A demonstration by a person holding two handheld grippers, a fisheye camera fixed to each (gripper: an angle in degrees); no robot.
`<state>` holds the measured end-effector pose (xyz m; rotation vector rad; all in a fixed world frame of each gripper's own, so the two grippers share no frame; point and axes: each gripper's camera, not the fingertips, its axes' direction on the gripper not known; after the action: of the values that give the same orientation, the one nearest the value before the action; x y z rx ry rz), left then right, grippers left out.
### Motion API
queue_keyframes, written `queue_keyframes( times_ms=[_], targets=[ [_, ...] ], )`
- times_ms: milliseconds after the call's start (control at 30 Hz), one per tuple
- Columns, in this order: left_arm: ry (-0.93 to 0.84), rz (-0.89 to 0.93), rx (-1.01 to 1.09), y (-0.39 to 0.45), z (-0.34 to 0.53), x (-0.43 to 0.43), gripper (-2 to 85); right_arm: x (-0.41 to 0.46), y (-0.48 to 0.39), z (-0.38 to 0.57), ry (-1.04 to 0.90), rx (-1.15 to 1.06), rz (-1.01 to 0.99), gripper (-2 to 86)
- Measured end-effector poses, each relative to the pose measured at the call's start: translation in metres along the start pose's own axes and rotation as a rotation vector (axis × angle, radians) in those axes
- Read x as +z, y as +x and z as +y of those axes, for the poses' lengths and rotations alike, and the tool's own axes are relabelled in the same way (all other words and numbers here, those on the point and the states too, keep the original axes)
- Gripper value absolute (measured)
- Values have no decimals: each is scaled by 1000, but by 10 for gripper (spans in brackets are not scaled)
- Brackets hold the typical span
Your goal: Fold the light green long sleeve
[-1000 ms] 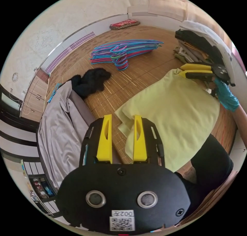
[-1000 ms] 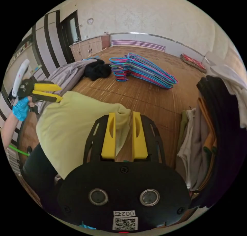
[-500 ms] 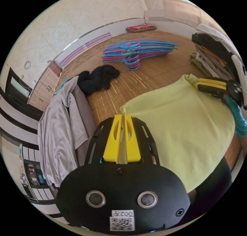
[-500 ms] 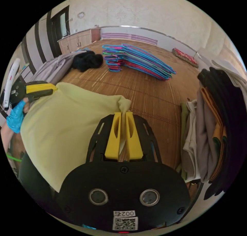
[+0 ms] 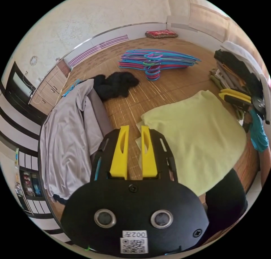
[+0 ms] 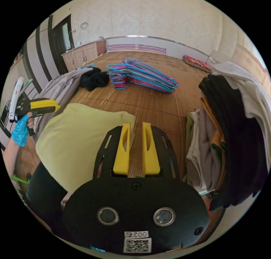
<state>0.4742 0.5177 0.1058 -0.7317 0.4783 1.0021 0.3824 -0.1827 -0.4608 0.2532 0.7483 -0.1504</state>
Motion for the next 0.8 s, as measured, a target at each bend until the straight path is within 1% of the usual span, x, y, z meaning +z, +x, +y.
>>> queue_keyframes(
  times_ms=[100,133,233,300,367,467,567,700,800],
  targets=[
    [6,72,32,-11,22,-17,82,-30,-1,21,36,-42,-101,97],
    [3,93,45,-12,28,-20,88,-42,-2,32,49,-76,-162,104],
    [-2,229,118,-17,61,-30,102,-63,1,63,35,-124,-332,122],
    [-20,319,163,-19,86,-32,102,-70,5,82,17,-115,-409,132],
    [-28,367,174,-20,101,-29,100,-75,8,103,-4,-88,-471,134],
    [-5,409,151,-26,113,-20,82,-66,5,123,-61,-60,-480,124],
    [-6,427,139,-28,119,-14,55,-71,2,133,-21,-48,-507,80],
    [-7,330,168,-24,132,-15,35,-77,-12,149,-33,-128,-386,45],
    [-22,334,134,-26,138,-9,33,-72,-17,165,-48,-131,-359,33]
  ],
)
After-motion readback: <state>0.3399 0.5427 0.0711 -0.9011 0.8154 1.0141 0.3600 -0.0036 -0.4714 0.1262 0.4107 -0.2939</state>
